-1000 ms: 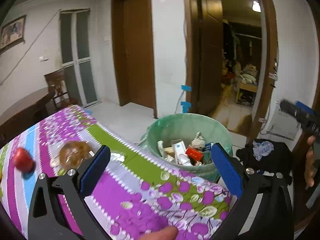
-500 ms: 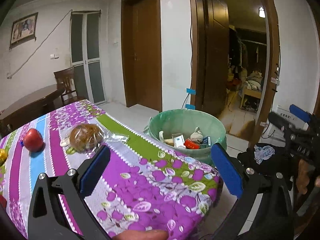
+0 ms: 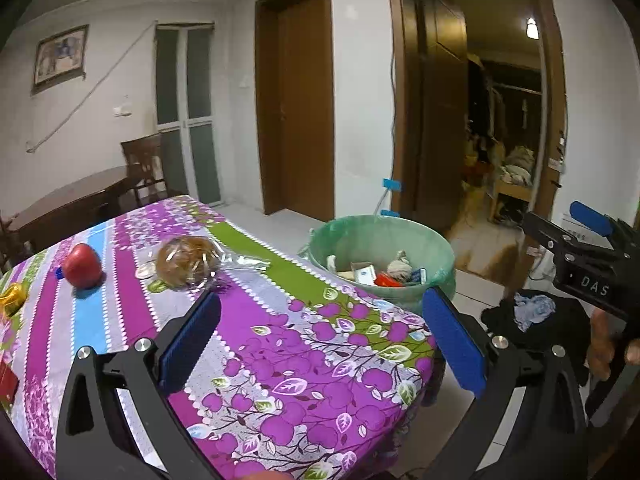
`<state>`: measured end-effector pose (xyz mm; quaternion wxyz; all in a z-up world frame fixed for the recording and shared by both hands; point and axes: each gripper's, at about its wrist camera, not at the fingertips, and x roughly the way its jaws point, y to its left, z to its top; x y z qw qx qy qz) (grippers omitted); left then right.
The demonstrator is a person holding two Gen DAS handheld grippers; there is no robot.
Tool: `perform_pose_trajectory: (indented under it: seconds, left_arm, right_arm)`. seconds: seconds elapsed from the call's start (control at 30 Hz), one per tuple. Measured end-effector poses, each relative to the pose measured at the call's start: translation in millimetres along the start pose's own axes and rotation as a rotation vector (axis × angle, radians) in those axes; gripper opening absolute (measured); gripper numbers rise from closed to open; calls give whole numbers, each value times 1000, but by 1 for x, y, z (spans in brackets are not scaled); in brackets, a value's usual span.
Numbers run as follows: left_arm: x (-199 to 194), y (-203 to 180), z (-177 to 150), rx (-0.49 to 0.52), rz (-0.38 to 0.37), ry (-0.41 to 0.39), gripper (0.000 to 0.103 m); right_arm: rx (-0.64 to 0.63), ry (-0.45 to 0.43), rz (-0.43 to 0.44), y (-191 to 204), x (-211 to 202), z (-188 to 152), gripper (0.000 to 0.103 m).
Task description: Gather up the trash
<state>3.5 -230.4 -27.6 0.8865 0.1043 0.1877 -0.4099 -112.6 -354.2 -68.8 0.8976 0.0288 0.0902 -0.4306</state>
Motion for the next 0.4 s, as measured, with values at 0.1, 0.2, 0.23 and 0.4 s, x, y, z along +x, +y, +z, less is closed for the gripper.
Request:
perform_pose_trajectory:
  seconds: [0.1, 0.2, 0.23, 0.4]
  left_arm:
    - [-2, -2, -1, -1, -2, 5, 97]
    - [-3, -4, -1, -1, -5, 25, 97]
    - [-3, -6, -1, 8, -6, 28, 97]
    - [-14, -13, 0, 47, -3, -6, 97]
  right_arm:
    - [-3, -6, -6, 1, 0, 2, 99]
    - [9, -16, -13, -1, -2, 6, 99]
    - [13, -18, -16, -2, -2, 7, 99]
    - [42, -29, -34, -6, -4, 11, 99]
